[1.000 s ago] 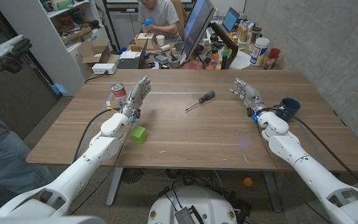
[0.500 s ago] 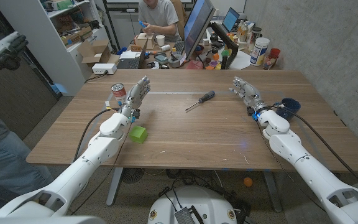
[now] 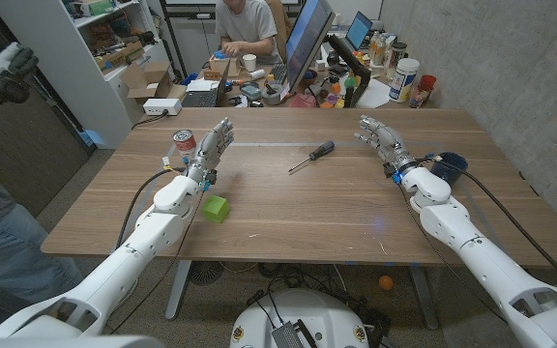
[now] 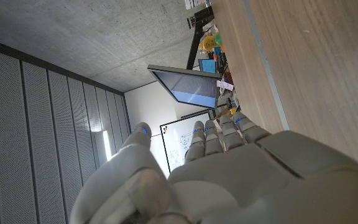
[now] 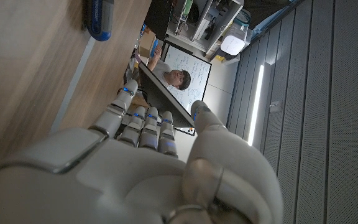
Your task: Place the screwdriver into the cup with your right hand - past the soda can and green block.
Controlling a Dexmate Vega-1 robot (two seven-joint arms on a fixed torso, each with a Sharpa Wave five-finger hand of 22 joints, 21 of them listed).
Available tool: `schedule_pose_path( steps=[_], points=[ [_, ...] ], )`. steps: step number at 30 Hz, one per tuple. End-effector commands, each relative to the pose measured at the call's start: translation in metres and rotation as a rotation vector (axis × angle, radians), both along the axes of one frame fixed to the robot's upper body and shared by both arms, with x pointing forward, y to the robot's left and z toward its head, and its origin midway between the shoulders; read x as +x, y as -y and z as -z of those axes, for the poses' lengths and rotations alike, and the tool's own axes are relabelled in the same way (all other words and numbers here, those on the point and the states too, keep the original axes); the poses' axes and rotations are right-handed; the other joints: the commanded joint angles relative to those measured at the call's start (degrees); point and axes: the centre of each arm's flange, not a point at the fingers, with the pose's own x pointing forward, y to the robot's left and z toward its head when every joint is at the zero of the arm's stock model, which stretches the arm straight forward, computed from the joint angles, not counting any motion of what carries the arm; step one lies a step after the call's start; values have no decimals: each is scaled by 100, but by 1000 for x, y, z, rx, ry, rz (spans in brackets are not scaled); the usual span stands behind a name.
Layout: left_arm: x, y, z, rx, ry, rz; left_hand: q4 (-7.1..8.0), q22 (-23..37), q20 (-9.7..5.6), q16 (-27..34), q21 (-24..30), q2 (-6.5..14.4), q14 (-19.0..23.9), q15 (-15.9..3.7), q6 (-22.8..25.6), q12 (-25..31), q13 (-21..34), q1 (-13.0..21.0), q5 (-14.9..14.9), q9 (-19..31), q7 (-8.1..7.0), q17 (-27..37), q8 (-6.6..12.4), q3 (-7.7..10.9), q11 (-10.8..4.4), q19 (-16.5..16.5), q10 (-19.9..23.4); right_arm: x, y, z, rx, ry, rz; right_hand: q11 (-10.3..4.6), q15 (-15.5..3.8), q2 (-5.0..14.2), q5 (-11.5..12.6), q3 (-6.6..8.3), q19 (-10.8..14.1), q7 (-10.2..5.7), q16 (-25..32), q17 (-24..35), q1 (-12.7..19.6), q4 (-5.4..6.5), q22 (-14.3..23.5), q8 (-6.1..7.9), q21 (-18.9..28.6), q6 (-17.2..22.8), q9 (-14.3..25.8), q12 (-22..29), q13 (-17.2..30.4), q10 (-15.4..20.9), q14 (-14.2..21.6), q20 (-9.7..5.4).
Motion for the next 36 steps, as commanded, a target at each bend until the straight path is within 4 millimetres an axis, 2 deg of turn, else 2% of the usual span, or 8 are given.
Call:
schedule_pose_path(
  steps=[1, 15, 23, 28, 31, 36],
  points=[
    [-1, -2, 2, -3, -10, -5, -43, 22, 75, 33, 10, 44, -8, 21, 46, 32, 17, 27, 34, 6, -7, 25, 39, 15, 10, 1, -23, -5, -2, -14, -87, 54, 25, -15, 2, -10, 21, 20, 56, -35, -29, -7, 117, -43, 21, 24, -7, 45, 13, 3, 29, 42, 51, -16],
    [0, 1, 0, 9, -14, -1, -57, 23, 103, 36, 10, 57, -10, 24, 66, 35, 16, 14, 33, 8, -5, 26, 45, 15, 0, -13, -25, -15, 1, -29, -222, 111, 68, -68, -53, -103, 40, 64, 44, -183, -74, -67, 374, -150, 19, 35, -37, 174, 16, -12, 30, 108, 135, 11],
    [-3, 2, 1, 10, -15, -3, -65, 24, 116, 39, 12, 64, -7, 39, 66, 41, 15, 7, 33, 8, 2, 26, 44, 16, 26, -18, -12, -21, -2, -35, -299, 153, 95, -114, -80, -201, 46, 87, 26, -309, -132, -101, 618, -164, 19, 86, -60, 426, 15, -24, 32, 169, 168, 1],
    [-8, 1, 0, 2, 4, -18, -70, 24, 116, 43, 13, 68, 3, 33, 90, 51, 15, 5, 33, 9, 3, 26, 52, 16, 10, -19, 12, -19, -6, -31, -336, 162, 107, -140, -92, -243, 53, 104, 9, -464, -164, -112, 746, -173, 19, 92, -69, 514, 14, -33, 33, 185, 171, -1],
    [-11, 1, -1, 5, 8, -23, -75, 24, 119, 46, 15, 72, 10, 37, 99, 54, 15, 2, 34, 9, -4, 26, 54, 17, 15, -19, 19, -19, -7, -32, -369, 177, 121, -170, -94, -300, 58, 122, 2, -674, -198, -121, 894, -179, 19, 68, -74, 527, 16, -47, 35, 189, 177, -5],
    [-12, 1, 2, 8, -2, -18, -81, 25, 127, 48, 16, 77, 15, 38, 106, 54, 15, -1, 34, 9, -6, 26, 55, 18, 0, -20, 20, -22, -9, -41, -456, 212, 162, -361, -103, -344, 59, 133, -42, -805, -235, -120, 1050, -167, 20, 43, -91, 541, 20, -63, 42, 185, 167, -4]
  ],
)
